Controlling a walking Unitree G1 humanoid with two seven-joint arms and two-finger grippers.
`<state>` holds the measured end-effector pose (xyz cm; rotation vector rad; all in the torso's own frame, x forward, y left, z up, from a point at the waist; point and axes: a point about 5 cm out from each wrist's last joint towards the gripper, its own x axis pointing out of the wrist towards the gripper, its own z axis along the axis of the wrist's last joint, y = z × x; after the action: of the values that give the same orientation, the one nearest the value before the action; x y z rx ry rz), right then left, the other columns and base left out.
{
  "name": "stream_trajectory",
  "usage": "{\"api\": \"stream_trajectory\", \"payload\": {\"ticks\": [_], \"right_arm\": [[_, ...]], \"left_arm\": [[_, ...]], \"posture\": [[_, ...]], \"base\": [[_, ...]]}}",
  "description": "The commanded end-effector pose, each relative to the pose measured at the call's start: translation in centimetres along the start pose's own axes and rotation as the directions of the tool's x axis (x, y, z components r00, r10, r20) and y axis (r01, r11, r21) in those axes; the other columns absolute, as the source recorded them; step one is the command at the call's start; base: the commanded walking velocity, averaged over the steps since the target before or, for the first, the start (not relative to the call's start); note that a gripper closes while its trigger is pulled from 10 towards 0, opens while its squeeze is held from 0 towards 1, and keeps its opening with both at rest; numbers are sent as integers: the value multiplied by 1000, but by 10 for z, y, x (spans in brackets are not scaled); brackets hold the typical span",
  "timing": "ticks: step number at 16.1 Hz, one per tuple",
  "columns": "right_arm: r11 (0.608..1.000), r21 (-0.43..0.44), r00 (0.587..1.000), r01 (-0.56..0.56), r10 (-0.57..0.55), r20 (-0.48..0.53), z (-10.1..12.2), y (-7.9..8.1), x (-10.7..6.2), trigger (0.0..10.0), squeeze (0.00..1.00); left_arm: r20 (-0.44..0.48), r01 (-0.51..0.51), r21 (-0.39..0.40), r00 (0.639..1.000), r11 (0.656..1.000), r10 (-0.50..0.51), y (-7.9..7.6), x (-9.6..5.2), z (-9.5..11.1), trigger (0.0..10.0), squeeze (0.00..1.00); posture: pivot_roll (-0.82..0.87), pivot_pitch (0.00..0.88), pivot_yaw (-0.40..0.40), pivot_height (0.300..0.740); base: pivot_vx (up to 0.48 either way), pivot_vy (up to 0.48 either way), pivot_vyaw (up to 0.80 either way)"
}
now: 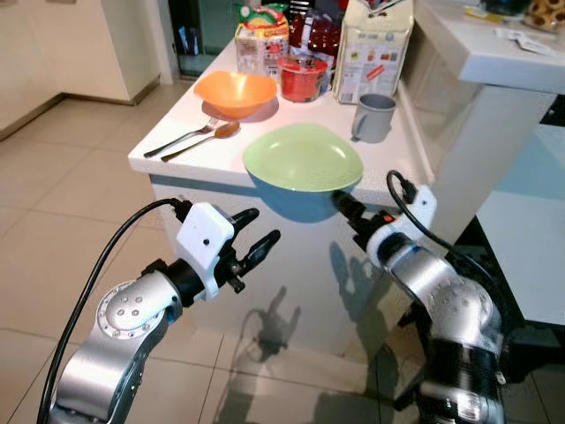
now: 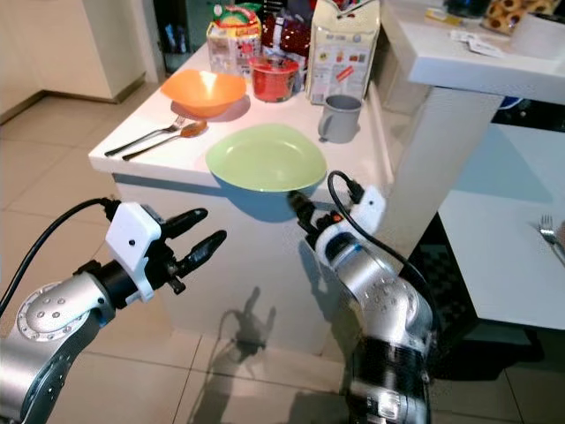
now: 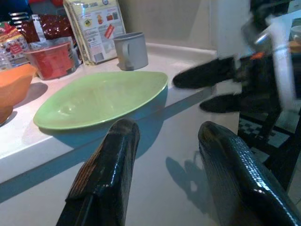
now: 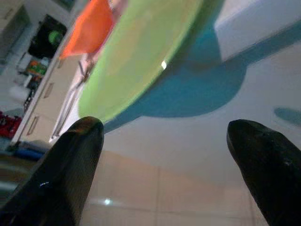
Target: Setting the table
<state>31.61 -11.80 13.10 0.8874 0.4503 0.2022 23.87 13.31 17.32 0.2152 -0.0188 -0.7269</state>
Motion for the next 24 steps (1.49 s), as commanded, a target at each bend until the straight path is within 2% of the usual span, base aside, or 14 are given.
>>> {"api": "stream_trajectory", "payload": {"ticks": [1,4,7,9,12,13,14,15,24], "right_arm": [[999,29,998,-37,39,-45,-8,14,16,10000,0],[993,87,994,-82,87,-63,-1,26,37,10000,0],[983,122,989,-135,141,-39,8,36,50,10000,0],[977,144,986,-158,163,-21,11,38,54,10000,0],[969,209,991,-134,132,21,15,32,61,10000,0],[965,230,992,-129,123,38,16,30,62,7843,0],[962,239,992,-128,121,45,17,30,63,3412,0],[961,247,992,-124,114,53,17,28,64,0,0],[958,256,991,-126,111,75,17,21,65,0,0]], "left_arm": [[6,11,0,1000,1000,-11,0,1,2,10000,0],[14,3,-18,1000,1000,-2,0,-1,3,10000,0],[10,4,-20,1000,1000,-4,-1,-2,2,10000,0],[12,1,-23,1000,1000,-1,-2,-2,3,10000,0],[9,-1,-25,1000,1000,2,-3,-3,3,10000,0],[9,-2,-25,1000,1000,2,-3,-3,3,10000,0],[9,-1,-25,1000,1000,2,-3,-3,2,10000,0],[8,-1,-24,1000,1000,1,-3,-3,2,10000,0],[10,0,-16,1000,1000,0,-2,-1,3,10000,0]], "posture": [[-10,0,-61,740],[2,0,-71,740],[8,0,-77,740],[13,0,-82,740],[12,0,-81,740],[12,0,-79,740],[12,0,-79,740],[11,0,-79,740],[11,0,-76,740]], "base": [[0,0,0],[0,0,0],[0,0,0],[0,0,0],[0,0,0],[0,0,0],[0,0,0],[0,0,0],[0,0,0]]}}
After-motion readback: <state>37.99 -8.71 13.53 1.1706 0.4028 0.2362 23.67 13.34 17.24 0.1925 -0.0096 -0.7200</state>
